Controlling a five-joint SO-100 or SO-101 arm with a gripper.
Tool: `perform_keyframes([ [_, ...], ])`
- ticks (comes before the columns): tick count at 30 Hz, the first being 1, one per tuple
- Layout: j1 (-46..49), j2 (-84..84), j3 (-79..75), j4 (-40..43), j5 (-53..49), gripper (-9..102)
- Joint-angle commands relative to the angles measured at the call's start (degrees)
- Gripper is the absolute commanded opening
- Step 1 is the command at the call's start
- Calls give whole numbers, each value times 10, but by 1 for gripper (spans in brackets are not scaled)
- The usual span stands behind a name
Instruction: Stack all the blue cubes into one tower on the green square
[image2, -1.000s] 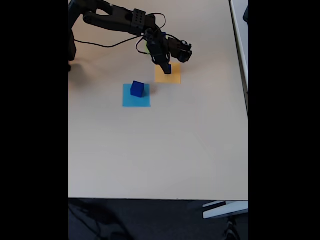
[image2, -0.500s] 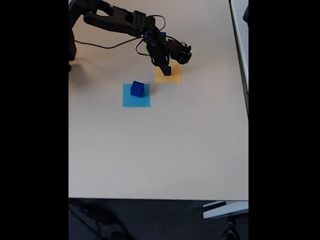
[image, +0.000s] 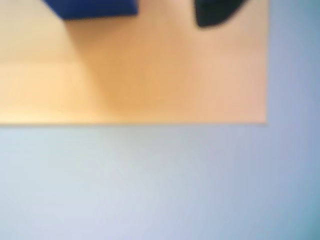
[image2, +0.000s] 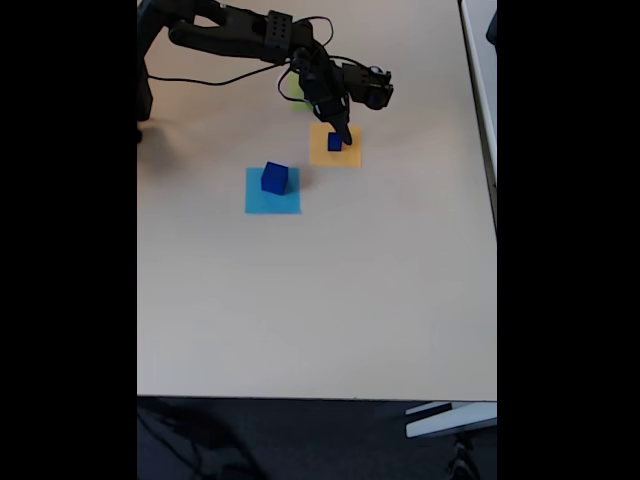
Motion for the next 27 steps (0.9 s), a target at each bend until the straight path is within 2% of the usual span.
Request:
perform_keyframes([
  [1, -15, 40, -123, -18, 2, 22],
  [4, -32, 30, -173, -17, 39, 22],
  [7, -50, 47, -147, -6, 91, 22],
  [16, -112, 65, -152, 163, 231, 22],
  [23, -113, 78, -135, 244, 207, 22],
  [27, -114, 79, -141, 254, 192, 22],
])
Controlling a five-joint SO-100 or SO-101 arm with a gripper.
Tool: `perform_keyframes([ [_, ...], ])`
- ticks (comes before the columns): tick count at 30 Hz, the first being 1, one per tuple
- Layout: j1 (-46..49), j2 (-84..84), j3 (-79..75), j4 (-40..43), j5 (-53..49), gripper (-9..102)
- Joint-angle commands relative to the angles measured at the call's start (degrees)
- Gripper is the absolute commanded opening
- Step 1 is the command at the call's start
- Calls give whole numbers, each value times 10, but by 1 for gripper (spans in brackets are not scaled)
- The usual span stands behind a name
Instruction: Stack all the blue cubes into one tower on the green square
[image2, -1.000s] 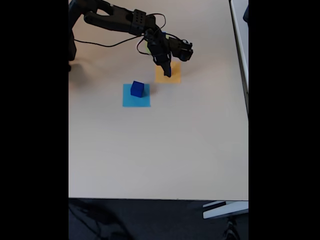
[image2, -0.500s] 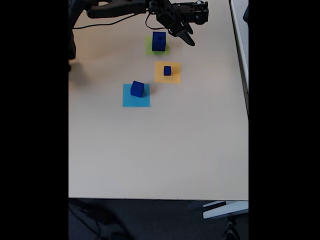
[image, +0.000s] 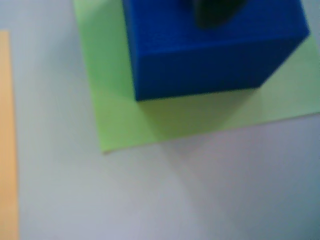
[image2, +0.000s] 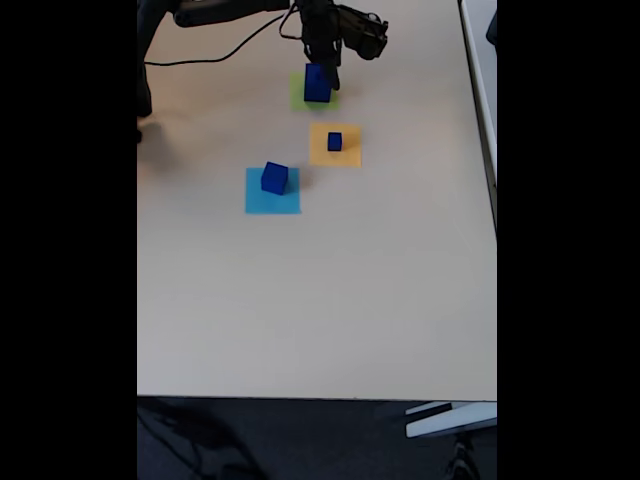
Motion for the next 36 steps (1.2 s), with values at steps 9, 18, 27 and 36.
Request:
perform_keyframes([
  [9, -48, 7, -138, 48, 21, 22],
  [18, -65, -21, -140, 48, 53, 21],
  [27, -62, -36, -129, 76, 53, 21],
  [36, -58, -52, -129, 117, 46, 20],
])
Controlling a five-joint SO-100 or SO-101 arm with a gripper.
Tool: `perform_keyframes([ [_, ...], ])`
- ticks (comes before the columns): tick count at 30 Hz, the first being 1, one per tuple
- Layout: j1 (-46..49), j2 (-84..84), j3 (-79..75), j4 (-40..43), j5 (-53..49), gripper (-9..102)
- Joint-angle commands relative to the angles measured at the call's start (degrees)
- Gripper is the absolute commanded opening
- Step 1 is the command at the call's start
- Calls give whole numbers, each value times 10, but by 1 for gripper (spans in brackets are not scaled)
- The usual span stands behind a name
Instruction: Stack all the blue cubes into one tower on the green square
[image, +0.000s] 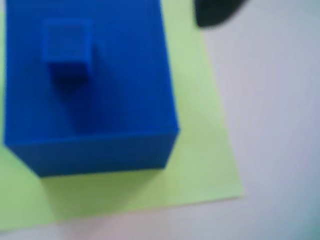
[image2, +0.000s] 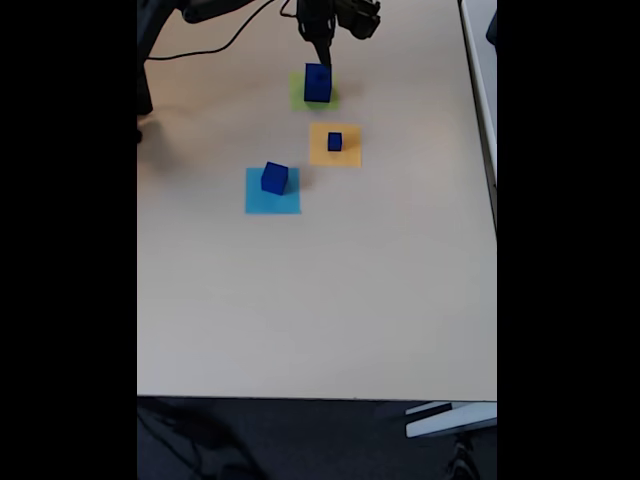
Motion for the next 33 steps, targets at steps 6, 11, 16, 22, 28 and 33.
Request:
perform_keyframes([
  [6, 4, -6, -7, 13, -10, 20],
  [11, 6, -13, -1, 12, -6, 20],
  [16, 17, -19, -1, 7, -16, 20],
  [22, 22, -21, 2, 6, -20, 20],
  [28, 23, -22, 2, 5, -22, 19],
  [33, 23, -24, 8, 5, -20, 18],
])
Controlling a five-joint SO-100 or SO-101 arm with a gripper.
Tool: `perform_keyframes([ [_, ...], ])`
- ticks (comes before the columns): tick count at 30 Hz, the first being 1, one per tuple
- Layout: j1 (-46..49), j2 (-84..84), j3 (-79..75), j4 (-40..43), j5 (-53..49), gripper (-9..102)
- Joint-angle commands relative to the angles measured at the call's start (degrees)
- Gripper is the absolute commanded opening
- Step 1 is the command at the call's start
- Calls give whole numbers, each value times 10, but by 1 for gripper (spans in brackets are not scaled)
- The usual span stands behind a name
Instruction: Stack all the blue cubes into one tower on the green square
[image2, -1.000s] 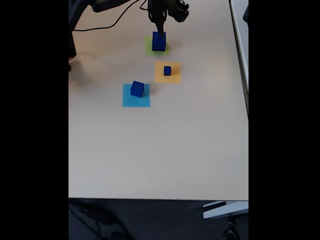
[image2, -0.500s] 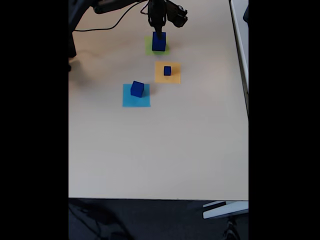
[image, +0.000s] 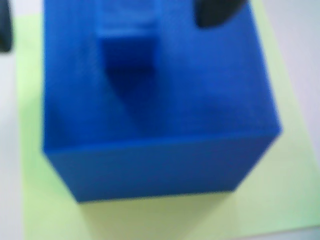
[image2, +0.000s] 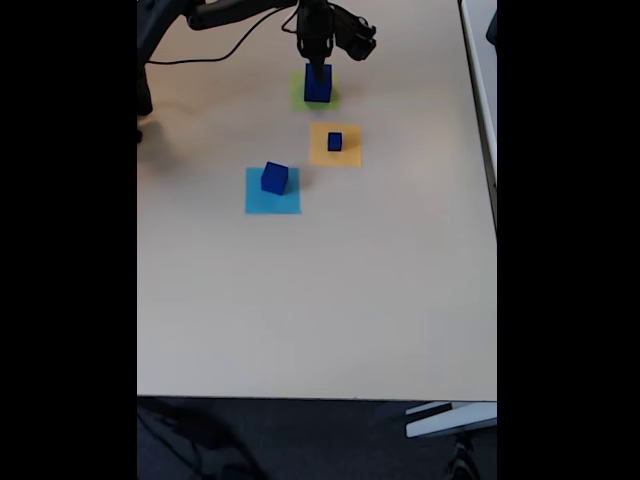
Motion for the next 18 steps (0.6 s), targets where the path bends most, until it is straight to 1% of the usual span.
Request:
perform_keyframes([
  [1, 4, 5, -2, -3, -4, 18],
  [12, 4, -2, 1, -3, -6, 17],
  [18, 5, -3, 3, -3, -6, 14],
])
